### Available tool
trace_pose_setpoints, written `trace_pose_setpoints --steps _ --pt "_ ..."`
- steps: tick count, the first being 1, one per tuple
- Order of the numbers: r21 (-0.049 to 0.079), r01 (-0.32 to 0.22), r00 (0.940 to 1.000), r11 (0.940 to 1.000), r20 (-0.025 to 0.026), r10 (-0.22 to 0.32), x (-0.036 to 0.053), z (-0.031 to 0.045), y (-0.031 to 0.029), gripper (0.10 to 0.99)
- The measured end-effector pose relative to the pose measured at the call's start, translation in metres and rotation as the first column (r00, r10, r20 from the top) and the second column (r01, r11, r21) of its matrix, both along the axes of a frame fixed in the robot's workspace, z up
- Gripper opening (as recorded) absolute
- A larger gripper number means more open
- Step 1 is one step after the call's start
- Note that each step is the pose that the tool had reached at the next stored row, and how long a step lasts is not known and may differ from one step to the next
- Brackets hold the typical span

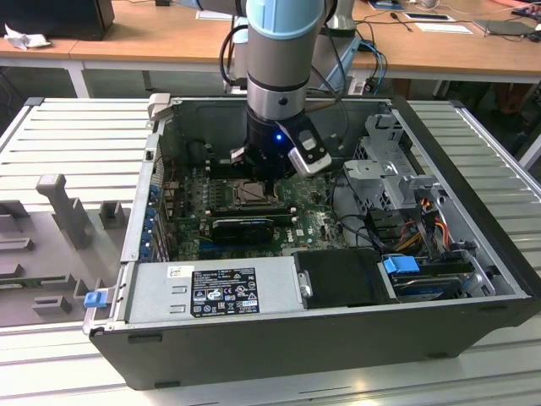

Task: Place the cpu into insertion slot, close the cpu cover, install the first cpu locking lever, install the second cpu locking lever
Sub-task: 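Install the second cpu locking lever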

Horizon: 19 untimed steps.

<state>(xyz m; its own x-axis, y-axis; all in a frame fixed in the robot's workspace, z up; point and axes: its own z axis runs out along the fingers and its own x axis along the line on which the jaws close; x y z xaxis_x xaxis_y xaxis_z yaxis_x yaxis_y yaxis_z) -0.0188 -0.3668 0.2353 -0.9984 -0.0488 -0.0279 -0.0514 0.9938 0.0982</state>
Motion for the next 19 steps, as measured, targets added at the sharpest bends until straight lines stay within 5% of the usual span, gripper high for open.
trace_pose_setpoints --steps 4,10,19 --pt "0.000 0.000 1.0000 1.0000 0.0000 0.000 -0.0027 -0.0008 -0.0046 0.106" --pt "0.001 -0.001 1.0000 1.0000 0.0000 0.001 -0.0281 -0.0016 -0.0080 0.106" --pt "0.019 -0.036 0.9993 0.9992 0.0002 0.036 -0.0414 -0.0171 -0.0086 0.106"
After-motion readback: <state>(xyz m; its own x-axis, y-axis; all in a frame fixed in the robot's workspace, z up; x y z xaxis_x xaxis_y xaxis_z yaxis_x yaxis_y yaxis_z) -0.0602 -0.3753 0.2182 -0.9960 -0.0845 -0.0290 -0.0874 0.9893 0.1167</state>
